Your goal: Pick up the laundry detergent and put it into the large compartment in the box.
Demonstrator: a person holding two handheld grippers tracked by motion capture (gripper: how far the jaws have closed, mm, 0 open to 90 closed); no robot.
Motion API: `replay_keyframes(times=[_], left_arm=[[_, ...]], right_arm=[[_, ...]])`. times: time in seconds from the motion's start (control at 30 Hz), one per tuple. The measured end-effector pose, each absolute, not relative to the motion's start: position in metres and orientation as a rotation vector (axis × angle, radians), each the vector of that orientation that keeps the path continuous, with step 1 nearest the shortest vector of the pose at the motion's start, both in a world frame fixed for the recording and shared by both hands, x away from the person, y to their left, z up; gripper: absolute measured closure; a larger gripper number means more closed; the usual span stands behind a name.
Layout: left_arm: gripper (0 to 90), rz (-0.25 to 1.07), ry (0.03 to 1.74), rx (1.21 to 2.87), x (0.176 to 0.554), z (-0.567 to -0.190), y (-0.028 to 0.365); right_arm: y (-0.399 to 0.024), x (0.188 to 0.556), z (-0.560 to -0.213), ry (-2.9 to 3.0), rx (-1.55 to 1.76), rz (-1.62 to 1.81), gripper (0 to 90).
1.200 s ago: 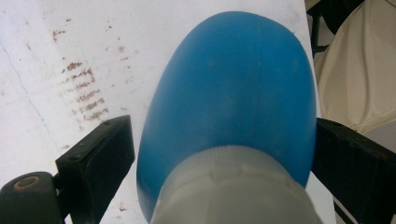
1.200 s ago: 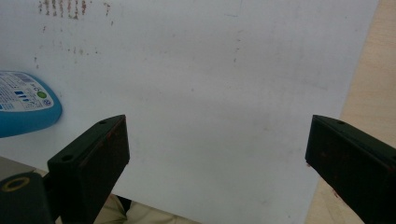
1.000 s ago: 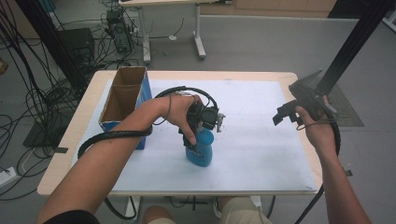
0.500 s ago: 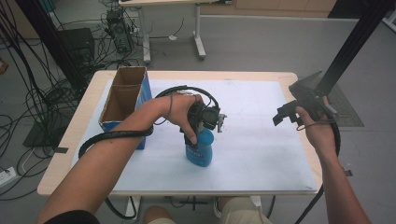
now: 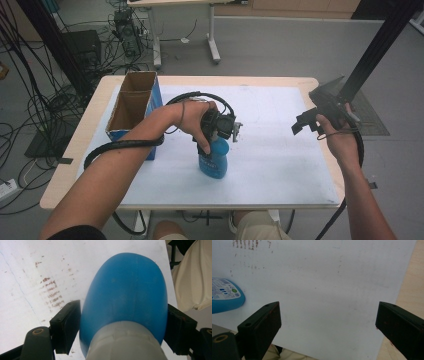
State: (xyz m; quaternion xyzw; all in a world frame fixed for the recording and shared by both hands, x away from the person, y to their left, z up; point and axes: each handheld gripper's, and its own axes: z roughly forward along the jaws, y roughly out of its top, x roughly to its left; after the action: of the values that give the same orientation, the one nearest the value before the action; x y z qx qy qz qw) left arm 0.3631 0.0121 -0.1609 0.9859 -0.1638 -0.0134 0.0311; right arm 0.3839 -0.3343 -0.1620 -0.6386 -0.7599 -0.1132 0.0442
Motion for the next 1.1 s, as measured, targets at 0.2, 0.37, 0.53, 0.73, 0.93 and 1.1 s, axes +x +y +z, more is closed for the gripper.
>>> replay_keyframes(times=[0.2,0.37,0.53,0.73,0.93,1.1], left_arm=[[33.7,-0.046,-0.523,3.041,0.3636,-0.1612,0.0104],[35.1,-0.044,-0.527,3.044,0.3632,-0.1611,0.0095],[35.5,-0.037,-0.536,3.048,0.3620,-0.1610,0.0086],[35.8,-0.035,-0.546,3.057,0.3614,-0.1609,0.0057],[35.9,-0.033,-0.550,3.061,0.3609,-0.1609,0.0047],[35.9,-0.034,-0.552,3.064,0.3609,-0.1609,0.0039]], right_arm=[[-0.3351,0.3831,-0.1615,-2.323,-1.954,-0.348,6.1],[-0.3352,0.3830,-0.1625,-2.324,-1.952,-0.352,6.1],[-0.3337,0.3834,-0.1628,-2.322,-1.953,-0.349,6.1],[-0.3324,0.3840,-0.1630,-2.326,-1.950,-0.346,6.1],[-0.3327,0.3837,-0.1630,-2.325,-1.951,-0.348,6.1],[-0.3328,0.3836,-0.1630,-2.325,-1.950,-0.349,6.1]])
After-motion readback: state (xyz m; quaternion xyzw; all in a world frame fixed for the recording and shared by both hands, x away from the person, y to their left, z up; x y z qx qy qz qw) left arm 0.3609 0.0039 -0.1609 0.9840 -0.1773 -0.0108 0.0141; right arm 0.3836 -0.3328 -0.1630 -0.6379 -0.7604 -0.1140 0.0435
